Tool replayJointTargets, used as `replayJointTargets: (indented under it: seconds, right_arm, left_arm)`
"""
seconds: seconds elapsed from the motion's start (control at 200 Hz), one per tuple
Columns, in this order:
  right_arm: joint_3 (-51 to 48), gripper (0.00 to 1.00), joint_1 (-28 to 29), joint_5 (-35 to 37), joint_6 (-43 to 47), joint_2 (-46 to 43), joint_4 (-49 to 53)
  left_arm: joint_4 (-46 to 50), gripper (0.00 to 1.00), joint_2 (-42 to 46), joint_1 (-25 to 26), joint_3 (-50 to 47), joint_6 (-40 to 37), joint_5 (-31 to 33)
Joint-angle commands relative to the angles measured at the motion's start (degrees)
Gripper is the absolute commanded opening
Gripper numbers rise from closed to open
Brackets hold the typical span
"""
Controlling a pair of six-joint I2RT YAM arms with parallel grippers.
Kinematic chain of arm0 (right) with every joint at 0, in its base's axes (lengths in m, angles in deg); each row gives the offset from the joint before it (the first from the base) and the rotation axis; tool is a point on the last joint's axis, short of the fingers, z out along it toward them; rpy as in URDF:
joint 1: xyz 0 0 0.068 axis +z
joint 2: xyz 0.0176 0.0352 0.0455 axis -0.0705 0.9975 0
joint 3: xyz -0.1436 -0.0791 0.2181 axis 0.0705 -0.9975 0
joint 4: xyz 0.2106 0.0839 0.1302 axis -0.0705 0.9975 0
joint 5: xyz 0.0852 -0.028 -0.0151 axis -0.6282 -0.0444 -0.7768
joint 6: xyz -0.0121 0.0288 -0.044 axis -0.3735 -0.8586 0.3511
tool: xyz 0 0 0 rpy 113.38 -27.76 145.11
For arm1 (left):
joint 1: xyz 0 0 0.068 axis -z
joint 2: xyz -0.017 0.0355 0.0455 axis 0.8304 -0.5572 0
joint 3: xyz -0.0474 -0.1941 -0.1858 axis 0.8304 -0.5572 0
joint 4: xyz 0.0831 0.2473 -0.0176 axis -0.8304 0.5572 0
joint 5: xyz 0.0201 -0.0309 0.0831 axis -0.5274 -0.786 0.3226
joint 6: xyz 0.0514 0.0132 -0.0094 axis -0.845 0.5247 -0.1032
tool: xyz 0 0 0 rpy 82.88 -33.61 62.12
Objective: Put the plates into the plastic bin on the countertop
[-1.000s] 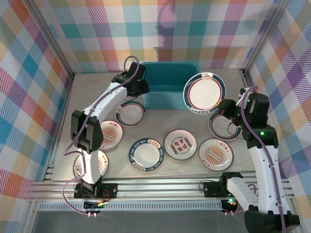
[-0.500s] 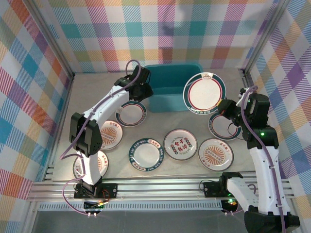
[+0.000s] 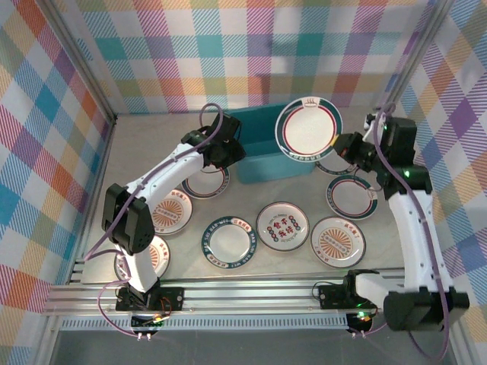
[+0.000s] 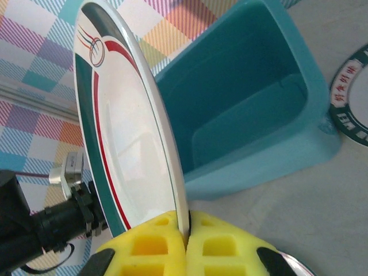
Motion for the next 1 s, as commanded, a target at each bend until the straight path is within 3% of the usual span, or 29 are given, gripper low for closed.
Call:
replayJointTargets:
  seconds: [0.0,0.215,0.46,0.995]
  right_arm:
    - [7.9,0.0,2.6,-3.3,3.6,5.5,-1.3]
    - [23.7,0.0,9.7,-1.2,12.3,20.3,7.2]
    - [32.7,0.0,12.4,2.7,17.8,30.5,11.6]
    - [41.7,0.0,18.6,9.5,24.2,42.5,18.0]
  left_arm:
    - [-0.3,0.38,2.8,0.5,0.0,-1.6,0.5]
    - [2.5,0.38,3.1,-0.3,1.8,-5.7,1.4]
    - [3.7,0.34,3.5,-1.8,0.7,-8.6,-0.2]
    - [7.0,0.3,2.7,-5.8,3.6,-15.3,-2.0]
